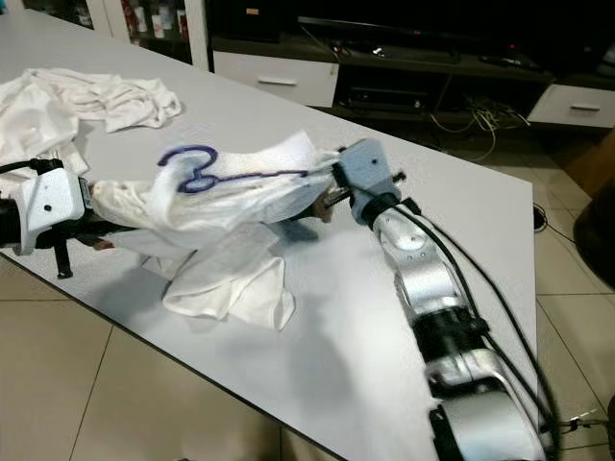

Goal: Hang hanger

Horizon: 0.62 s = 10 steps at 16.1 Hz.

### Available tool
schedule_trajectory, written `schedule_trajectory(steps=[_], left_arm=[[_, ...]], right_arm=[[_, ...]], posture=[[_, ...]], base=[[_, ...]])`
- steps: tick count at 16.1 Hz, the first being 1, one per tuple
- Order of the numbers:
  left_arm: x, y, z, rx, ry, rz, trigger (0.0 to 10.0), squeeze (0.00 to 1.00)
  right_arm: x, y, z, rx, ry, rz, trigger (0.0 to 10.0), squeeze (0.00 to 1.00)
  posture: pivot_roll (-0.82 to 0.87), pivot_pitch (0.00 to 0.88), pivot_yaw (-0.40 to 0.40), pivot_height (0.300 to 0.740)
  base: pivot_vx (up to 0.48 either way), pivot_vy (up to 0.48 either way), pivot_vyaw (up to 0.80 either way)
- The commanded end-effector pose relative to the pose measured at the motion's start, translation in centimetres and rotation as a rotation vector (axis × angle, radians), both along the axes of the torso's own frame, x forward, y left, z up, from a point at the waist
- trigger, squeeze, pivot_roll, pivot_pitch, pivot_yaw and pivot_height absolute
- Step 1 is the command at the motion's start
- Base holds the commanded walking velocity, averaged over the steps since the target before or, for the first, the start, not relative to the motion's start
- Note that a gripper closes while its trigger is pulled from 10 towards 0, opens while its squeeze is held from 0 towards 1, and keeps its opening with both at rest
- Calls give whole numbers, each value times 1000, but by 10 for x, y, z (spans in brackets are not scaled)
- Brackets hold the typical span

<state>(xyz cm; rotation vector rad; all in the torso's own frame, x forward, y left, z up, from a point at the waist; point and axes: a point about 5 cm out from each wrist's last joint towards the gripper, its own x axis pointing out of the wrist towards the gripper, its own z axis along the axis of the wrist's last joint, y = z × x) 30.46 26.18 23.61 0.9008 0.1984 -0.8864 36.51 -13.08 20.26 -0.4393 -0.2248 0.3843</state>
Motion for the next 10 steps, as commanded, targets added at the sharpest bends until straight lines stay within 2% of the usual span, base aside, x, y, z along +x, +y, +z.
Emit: schedule_trajectory(steps=[1, 2, 3, 4, 6, 7, 8, 10], left_arm=[[-1, 22, -7, 71, 54, 126, 0, 0], [1, 17, -10, 72, 59, 132, 0, 0], [2, 16, -12, 73, 64, 133, 0, 0], [7, 8, -17, 71, 68, 130, 0, 0], [13, 1, -16, 33, 33, 134, 0, 0], [19, -9, -13, -43, 4, 131, 0, 0], [22, -14, -12, -79, -5, 129, 0, 0], [30, -27, -12, -161, -32, 132, 0, 0]], right_arm=[[-2, -25, 12, -113, -72, -97, 0, 0], [-6, -15, 17, -201, -123, -63, 0, 0], [-7, -12, 18, -234, -141, -54, 0, 0], [-12, -2, 24, -352, -219, -23, 0, 0], [-19, 10, 24, -372, -238, 28, 0, 0], [-26, 23, 21, -348, -229, 79, 0, 0], [-30, 29, 19, -339, -226, 99, 0, 0], [-46, 59, 10, -273, -197, 221, 0, 0]], posture=[[66, 56, -88, 740], [63, 54, -89, 740], [63, 54, -89, 740], [58, 51, -89, 740], [55, 48, -89, 740], [52, 45, -90, 740], [52, 44, -91, 740], [50, 39, -90, 740]], base=[[0, 0, 0], [0, 0, 0], [0, 0, 0], [0, 0, 0], [0, 0, 0], [0, 0, 0], [0, 0, 0], [0, 0, 0]])
